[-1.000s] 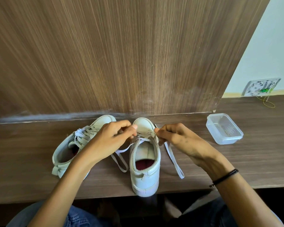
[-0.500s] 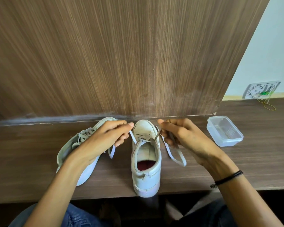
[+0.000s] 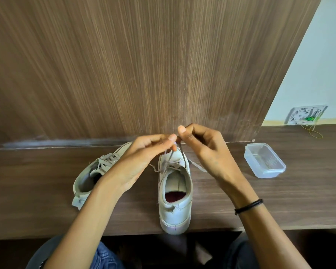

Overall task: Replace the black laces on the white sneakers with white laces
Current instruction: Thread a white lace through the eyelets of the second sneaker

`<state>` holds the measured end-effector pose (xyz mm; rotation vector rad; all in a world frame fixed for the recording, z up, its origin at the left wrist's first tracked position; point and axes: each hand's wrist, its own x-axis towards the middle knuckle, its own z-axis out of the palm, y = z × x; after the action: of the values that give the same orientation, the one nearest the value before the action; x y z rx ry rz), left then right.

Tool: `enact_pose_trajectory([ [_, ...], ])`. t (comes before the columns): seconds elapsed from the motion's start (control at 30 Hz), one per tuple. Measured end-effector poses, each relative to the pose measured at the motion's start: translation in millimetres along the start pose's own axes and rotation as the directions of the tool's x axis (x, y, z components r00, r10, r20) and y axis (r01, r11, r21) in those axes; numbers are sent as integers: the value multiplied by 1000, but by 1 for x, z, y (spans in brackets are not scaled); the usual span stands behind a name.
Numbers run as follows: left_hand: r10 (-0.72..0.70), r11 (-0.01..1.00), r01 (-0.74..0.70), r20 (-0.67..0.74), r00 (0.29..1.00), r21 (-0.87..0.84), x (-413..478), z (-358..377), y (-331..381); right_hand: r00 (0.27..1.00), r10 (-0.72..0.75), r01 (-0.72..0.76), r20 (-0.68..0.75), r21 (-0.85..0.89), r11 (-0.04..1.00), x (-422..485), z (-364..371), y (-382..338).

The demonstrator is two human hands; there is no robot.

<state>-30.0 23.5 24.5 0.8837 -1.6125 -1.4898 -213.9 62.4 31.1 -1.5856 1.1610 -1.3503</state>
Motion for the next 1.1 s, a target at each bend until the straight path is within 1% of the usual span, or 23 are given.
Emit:
enact_pose_trajectory([
  [0.07, -23, 999, 22, 28, 999, 39, 1, 4, -2, 1000, -13, 13, -17, -8, 1000, 3, 4, 5],
  [0.1, -27, 998, 27, 18, 999, 49, 2, 5, -3, 999, -14, 13, -33, -34, 999, 4, 5, 9],
  [0.2, -26, 997, 32, -81, 996, 69, 6, 4, -4, 991, -31, -3, -132, -247, 969, 3, 6, 17],
  [0.23, -30, 997, 38, -112, 993, 69, 7, 3, -5, 982, -54, -2, -180, -297, 955, 1, 5, 18],
  [0.27, -33, 996, 43, -133, 991, 72, 8, 3, -6, 976, -62, -4, -211, -299, 954, 0, 4, 17],
  [0.3, -34, 997, 45, -149, 988, 70, 7, 3, -7, 977, -42, -11, -210, -249, 969, -2, 3, 17],
  [0.37, -30, 997, 41, -166, 986, 64, 7, 4, -9, 991, 40, -60, -131, -157, 986, -5, 1, 15],
  [0.43, 0, 996, 16, -175, 985, 91, 6, 5, -9, 994, 111, -112, -19, -176, 978, -5, 1, 15],
  [0.5, 28, 994, -8, -176, 984, 112, 6, 7, -10, 989, 142, -131, 41, -197, 972, -5, 6, 17],
  [0.57, 19, 995, -3, -168, 986, 99, 7, 7, -11, 994, 105, -100, 5, -254, 962, -5, 11, 20],
  [0.63, 9, 993, 9, -151, 988, 116, 6, 8, -11, 997, 22, -45, -68, -373, 927, -5, 14, 24],
  [0.7, 4, 988, 18, -144, 990, 152, 8, 9, -14, 993, 0, -52, -120, -428, 902, -4, 15, 25],
  [0.77, 10, 988, 12, -141, 990, 154, 7, 10, -14, 986, 41, -104, -159, -406, 908, -5, 15, 26],
  [0.83, 12, 990, 8, -143, 990, 143, 7, 12, -12, 980, 54, -126, -190, -393, 911, -5, 15, 26],
  [0.87, 13, 990, 8, -150, 989, 137, 6, 11, -11, 978, 66, -134, -196, -357, 925, -5, 15, 26],
  [0.9, 15, 992, 6, -164, 986, 129, 7, 11, -11, 976, 93, -147, -196, -286, 947, -5, 13, 26],
  [0.97, 18, 994, 5, -207, 978, 109, 7, 9, -11, 970, 165, -181, -181, -75, 981, -4, 10, 25],
  [1.03, 13, 994, 14, -243, 970, 107, 8, 6, -13, 961, 207, -191, -185, 100, 977, -2, 3, 25],
  [1.1, 18, 987, 18, -220, 975, 160, 8, 2, -15, 951, 225, -179, -213, 212, 961, 0, -6, 25],
])
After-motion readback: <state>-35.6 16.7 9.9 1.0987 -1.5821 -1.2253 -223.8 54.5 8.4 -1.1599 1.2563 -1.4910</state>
